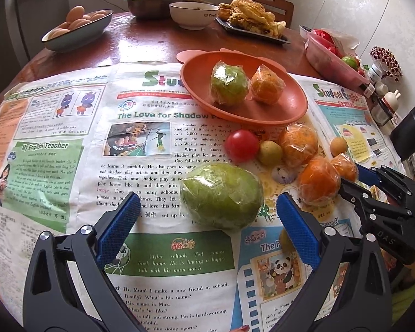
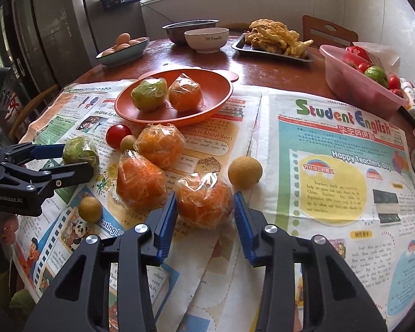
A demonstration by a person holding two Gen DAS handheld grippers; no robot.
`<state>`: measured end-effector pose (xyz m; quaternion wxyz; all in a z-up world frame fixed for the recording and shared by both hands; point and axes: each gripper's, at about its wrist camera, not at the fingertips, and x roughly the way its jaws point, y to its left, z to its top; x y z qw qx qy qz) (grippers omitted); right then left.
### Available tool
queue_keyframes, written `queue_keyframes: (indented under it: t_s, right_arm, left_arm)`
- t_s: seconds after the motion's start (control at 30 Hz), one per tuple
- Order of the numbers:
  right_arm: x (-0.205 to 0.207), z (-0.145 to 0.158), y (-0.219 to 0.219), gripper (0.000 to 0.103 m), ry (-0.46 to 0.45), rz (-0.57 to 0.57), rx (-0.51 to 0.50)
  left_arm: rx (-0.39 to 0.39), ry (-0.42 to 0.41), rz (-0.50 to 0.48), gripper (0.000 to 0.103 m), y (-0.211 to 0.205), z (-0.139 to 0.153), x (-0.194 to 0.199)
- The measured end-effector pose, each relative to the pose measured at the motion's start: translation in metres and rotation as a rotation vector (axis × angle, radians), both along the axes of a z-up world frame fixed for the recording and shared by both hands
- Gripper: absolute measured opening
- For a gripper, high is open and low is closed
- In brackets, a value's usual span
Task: Organize fruits
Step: 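Close the right tool on another bagged orange while the left tool grasps the large bagged green fruit, then lift and carry both bagged fruits over the orange plate with both tools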
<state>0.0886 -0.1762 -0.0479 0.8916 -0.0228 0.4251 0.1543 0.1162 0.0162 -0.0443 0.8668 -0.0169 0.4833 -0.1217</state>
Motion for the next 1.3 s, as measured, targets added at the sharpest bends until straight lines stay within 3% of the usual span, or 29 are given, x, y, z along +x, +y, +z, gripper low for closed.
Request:
queue_keyframes:
  t_s: [0.17,0.37,0.83,1.3]
  right_arm:
    - [0.0,0.0,0.0,0.038,0.0,0.006,0.007]
    - [-0.002,0.001,-0.002,0.038,0.0,0.006,0.017]
    - [-0.007,0.008,-0.005,0.038,-0.01,0.01,0.028]
    - [-0.008,0.042,-0.011,0.037,-0.068,-0.002,0.035]
  left_arm:
    - [0.001,-0.005,-0.008,0.08,-0.001,0.001,0.001]
    - [-0.032,-0.003,-0.031,0.049,-0.003,0.003,0.003]
    - [-0.041,0.005,-0.044,0.048,-0.005,0.007,0.0]
    - [-0.047,-0.042,-0.05,0.048,-0.006,0.041,0.005]
